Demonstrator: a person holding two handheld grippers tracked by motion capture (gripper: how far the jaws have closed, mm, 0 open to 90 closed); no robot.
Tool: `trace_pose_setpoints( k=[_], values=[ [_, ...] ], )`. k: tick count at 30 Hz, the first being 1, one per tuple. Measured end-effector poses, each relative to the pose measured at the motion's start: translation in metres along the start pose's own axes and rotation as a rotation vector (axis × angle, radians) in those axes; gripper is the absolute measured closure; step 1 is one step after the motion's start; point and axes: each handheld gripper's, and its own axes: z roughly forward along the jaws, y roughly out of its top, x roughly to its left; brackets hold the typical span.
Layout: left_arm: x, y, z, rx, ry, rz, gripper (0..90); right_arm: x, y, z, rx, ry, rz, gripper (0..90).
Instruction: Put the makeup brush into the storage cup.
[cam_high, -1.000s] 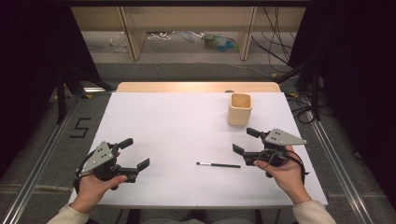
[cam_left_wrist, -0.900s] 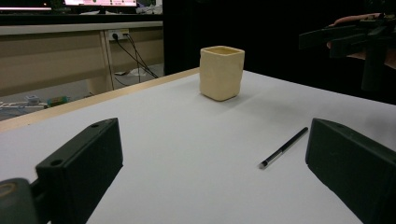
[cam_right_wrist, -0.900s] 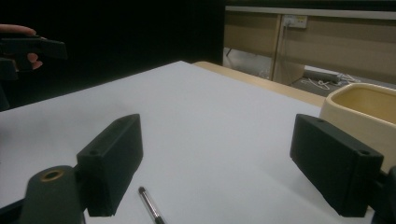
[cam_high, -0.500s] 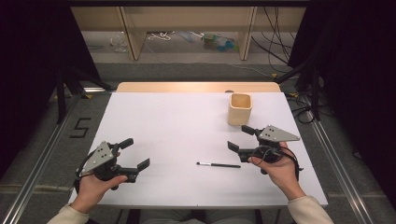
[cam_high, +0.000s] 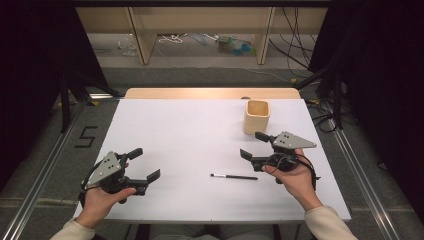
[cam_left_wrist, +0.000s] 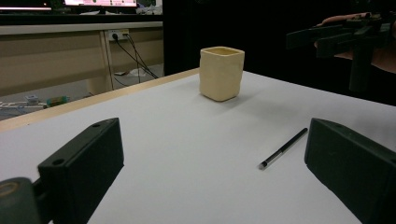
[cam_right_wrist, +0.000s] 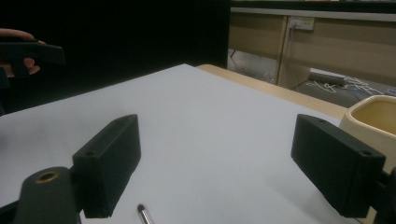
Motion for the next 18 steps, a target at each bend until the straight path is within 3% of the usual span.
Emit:
trace_pose_setpoints(
  k=[3,18],
  values=[
    [0.0,0.0,0.0,0.0,0.0,0.001,4.1,0.0,0.001,0.0,0.026,0.006,-0.008,16.5],
    [0.0,0.0,0.0,0.002,-0.002,0.003,4.2,-0.001,0.004,0.015,0.023,0.008,-0.025,16.2]
  ],
)
